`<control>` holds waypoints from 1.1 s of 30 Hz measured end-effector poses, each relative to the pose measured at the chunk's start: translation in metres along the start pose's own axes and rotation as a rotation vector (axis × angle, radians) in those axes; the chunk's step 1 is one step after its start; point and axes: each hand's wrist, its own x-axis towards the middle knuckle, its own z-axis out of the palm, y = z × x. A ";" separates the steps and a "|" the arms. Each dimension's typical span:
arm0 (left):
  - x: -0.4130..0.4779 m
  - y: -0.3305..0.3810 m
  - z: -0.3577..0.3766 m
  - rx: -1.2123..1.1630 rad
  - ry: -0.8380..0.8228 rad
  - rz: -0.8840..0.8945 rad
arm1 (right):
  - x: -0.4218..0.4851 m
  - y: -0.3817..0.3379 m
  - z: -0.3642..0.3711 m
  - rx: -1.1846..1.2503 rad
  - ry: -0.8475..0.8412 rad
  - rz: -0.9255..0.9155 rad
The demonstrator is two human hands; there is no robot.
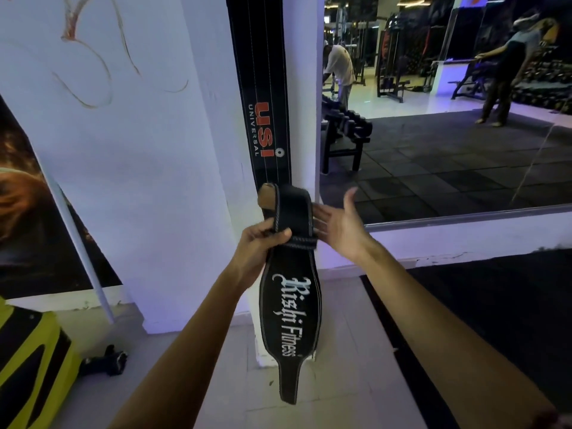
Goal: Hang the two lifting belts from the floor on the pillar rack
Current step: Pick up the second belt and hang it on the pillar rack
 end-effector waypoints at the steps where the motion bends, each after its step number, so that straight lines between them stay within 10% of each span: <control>1: -0.006 -0.008 0.002 0.033 -0.030 -0.021 | 0.009 -0.009 0.009 0.021 0.006 0.019; 5: -0.023 -0.029 0.006 0.152 0.024 -0.155 | 0.026 0.010 0.024 -0.004 0.244 0.036; 11: 0.000 0.010 -0.007 0.173 0.301 0.041 | 0.007 0.048 0.034 -0.219 0.095 -0.190; 20: -0.007 0.010 0.013 0.209 0.210 0.129 | -0.010 0.024 0.049 -0.176 0.303 -0.402; 27: 0.021 0.054 0.026 0.284 0.305 -0.206 | -0.016 0.021 0.054 -0.195 0.207 -0.391; 33: 0.027 0.059 0.016 0.302 0.058 -0.239 | -0.015 0.024 0.054 -0.100 0.288 -0.394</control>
